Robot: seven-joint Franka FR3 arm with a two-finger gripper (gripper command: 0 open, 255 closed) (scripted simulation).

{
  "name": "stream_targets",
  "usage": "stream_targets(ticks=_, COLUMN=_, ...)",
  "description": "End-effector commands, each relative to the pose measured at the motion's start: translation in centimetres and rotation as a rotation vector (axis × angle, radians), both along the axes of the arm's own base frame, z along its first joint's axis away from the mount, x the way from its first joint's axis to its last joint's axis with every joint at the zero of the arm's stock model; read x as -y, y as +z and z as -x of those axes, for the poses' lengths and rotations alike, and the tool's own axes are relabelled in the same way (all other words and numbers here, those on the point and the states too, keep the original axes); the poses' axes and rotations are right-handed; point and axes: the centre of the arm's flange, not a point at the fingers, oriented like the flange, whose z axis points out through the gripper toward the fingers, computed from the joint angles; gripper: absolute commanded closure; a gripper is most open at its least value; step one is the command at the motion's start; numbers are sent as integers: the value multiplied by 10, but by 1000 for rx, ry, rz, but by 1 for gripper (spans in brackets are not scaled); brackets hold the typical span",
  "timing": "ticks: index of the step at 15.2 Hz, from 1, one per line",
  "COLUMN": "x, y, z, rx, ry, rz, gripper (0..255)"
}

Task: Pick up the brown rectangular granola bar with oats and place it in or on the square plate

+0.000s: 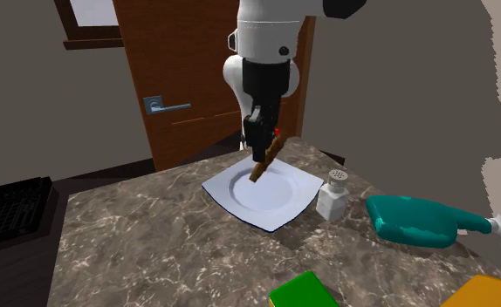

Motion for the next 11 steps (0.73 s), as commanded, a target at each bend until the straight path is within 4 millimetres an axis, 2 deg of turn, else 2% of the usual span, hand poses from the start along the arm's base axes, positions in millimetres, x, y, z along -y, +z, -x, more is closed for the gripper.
stream_targets(ticks=1, x=0, y=-10, z=2, rx=0, ry=-1, rz=0, gripper=255)
stream_targets(ticks=11, x=0, y=-63, z=2, rx=0, ry=-1, rz=0, gripper=255)
